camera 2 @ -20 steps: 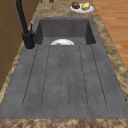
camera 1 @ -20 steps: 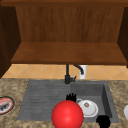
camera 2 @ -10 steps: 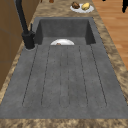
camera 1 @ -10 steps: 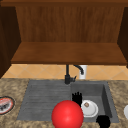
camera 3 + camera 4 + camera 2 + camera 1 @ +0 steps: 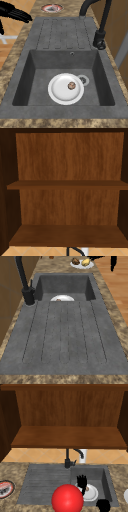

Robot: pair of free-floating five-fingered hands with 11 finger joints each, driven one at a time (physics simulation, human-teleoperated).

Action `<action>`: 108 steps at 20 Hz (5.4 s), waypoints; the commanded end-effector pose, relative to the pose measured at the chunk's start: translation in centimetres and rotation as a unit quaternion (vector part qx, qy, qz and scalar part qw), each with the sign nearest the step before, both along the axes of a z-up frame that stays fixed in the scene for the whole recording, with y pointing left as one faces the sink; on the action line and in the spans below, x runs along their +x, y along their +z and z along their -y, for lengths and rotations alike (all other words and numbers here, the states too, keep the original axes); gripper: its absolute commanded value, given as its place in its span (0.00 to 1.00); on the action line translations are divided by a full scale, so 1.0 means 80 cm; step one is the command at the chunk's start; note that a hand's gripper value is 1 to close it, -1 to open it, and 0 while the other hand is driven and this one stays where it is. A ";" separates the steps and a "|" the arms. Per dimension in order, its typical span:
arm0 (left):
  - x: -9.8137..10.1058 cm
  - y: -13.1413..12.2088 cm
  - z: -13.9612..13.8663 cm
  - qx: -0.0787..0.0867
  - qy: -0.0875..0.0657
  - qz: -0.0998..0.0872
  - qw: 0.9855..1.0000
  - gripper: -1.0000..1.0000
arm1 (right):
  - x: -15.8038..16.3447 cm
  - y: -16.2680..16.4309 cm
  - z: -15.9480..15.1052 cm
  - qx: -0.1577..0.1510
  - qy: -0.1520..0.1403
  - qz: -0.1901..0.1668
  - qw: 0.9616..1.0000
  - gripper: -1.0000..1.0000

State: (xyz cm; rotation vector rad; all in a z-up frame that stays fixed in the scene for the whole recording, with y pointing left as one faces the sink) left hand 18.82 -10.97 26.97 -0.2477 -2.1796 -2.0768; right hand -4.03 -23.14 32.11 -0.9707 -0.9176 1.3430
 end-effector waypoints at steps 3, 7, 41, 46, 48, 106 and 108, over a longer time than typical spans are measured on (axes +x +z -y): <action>0.048 -0.042 0.023 0.029 -0.002 -0.006 1.000 0.00 | 0.000 0.000 0.000 0.000 0.000 0.000 1.000 0.50; 0.082 -0.077 0.039 0.027 0.000 -0.011 1.000 0.00 | 0.000 0.000 0.000 0.000 0.000 0.000 1.000 0.50; 0.287 -0.282 0.098 0.011 -0.007 -0.174 0.985 0.00 | 0.000 0.000 0.000 0.000 0.000 0.000 1.000 0.50; 0.322 -0.332 0.103 0.011 -0.007 -0.171 0.985 0.00 | 0.000 0.000 0.000 0.000 0.000 0.000 1.000 0.50; 0.336 -0.352 0.104 0.011 -0.008 -0.171 0.985 0.00 | 0.000 0.000 0.000 0.000 0.000 0.000 1.000 0.50; 0.329 -0.371 0.133 0.062 -0.005 -0.254 0.965 0.00 | 0.000 0.000 0.000 0.000 0.000 0.000 1.000 0.50; 0.324 -0.372 0.133 0.068 -0.007 -0.254 0.965 0.00 | 0.000 0.000 0.000 0.000 0.000 0.000 1.000 0.50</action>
